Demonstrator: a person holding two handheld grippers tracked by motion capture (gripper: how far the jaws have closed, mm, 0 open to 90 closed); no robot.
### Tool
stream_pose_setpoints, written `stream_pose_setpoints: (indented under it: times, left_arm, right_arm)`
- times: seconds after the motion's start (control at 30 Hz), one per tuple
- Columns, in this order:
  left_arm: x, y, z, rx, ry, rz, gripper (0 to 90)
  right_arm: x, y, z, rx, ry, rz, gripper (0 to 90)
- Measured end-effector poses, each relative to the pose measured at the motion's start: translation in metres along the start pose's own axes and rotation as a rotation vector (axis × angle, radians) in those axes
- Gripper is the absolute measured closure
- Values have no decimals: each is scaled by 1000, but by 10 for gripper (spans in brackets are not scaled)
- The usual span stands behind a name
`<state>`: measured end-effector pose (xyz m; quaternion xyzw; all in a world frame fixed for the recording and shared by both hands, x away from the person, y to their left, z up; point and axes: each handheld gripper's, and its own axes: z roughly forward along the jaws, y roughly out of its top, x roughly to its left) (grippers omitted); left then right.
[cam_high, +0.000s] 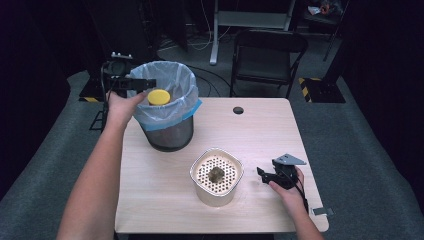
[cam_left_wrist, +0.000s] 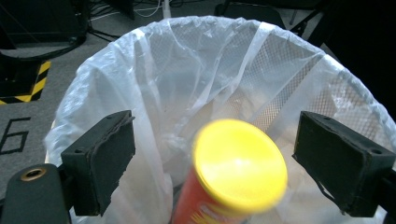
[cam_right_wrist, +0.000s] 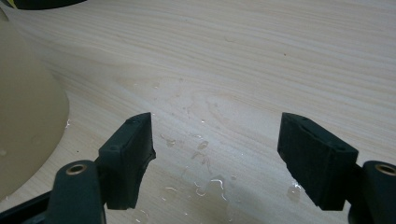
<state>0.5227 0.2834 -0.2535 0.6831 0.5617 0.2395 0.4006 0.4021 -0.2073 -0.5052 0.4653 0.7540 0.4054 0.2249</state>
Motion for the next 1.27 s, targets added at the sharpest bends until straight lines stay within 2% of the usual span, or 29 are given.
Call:
stream_pose_setpoints:
  times: [0.17, 0.2, 0.3, 0.33, 0.43, 0.47, 0.5, 0.7, 0.8, 0.83, 0.9, 0.97, 1.0, 1.1, 1.23, 1.27]
  left_arm:
    - [2, -8, -10, -4, -45, 26, 146]
    - [2, -11, -15, -13, -70, 34, 155]
    - [1, -14, -20, -15, -83, 49, 176]
    - [-1, -19, -28, -21, -120, 67, 185]
    - [-3, -24, -36, -31, -144, 78, 215]
    - [-5, -31, -44, -35, -176, 89, 231]
    - [-5, -34, -47, -40, -187, 97, 255]
    - [-7, -53, -60, -52, -194, 119, 319]
    - [-9, -67, -64, -40, -186, 157, 330]
    - [-9, -67, -64, -40, -186, 157, 334]
    - [-8, -81, -66, -38, -201, 165, 334]
    - [-8, -85, -66, -36, -204, 165, 334]
    - [-5, -93, -66, -31, -214, 160, 334]
    - [-3, -102, -65, -29, -211, 159, 330]
    - [4, -132, -60, -29, -199, 168, 302]
    - [4, -132, -60, -29, -199, 168, 288]
  right_arm:
    - [1, 0, 0, -4, -1, 5, 262]
    - [0, 0, -1, -1, -2, 7, 262]
    - [-1, 0, -1, 0, -3, 12, 262]
    - [-1, 0, -2, -1, -6, 12, 262]
    - [-2, -1, -2, 1, -7, 8, 264]
    - [-2, -1, -2, 2, -9, 6, 264]
    - [-2, -1, -2, 2, -11, 6, 264]
    - [-1, -1, -1, 11, -12, 3, 265]
    - [0, -1, -1, 13, -15, -2, 265]
    - [0, -1, -1, 13, -15, -3, 265]
    - [-1, -1, -1, 9, -14, -3, 265]
    - [-1, -2, -1, 11, -15, 2, 265]
    - [-1, -2, -1, 12, -15, -1, 265]
    - [-1, -2, -1, 13, -15, -5, 265]
    - [-2, -2, -1, 11, -20, -7, 265]
    - [-2, -2, -2, 12, -24, -5, 264]
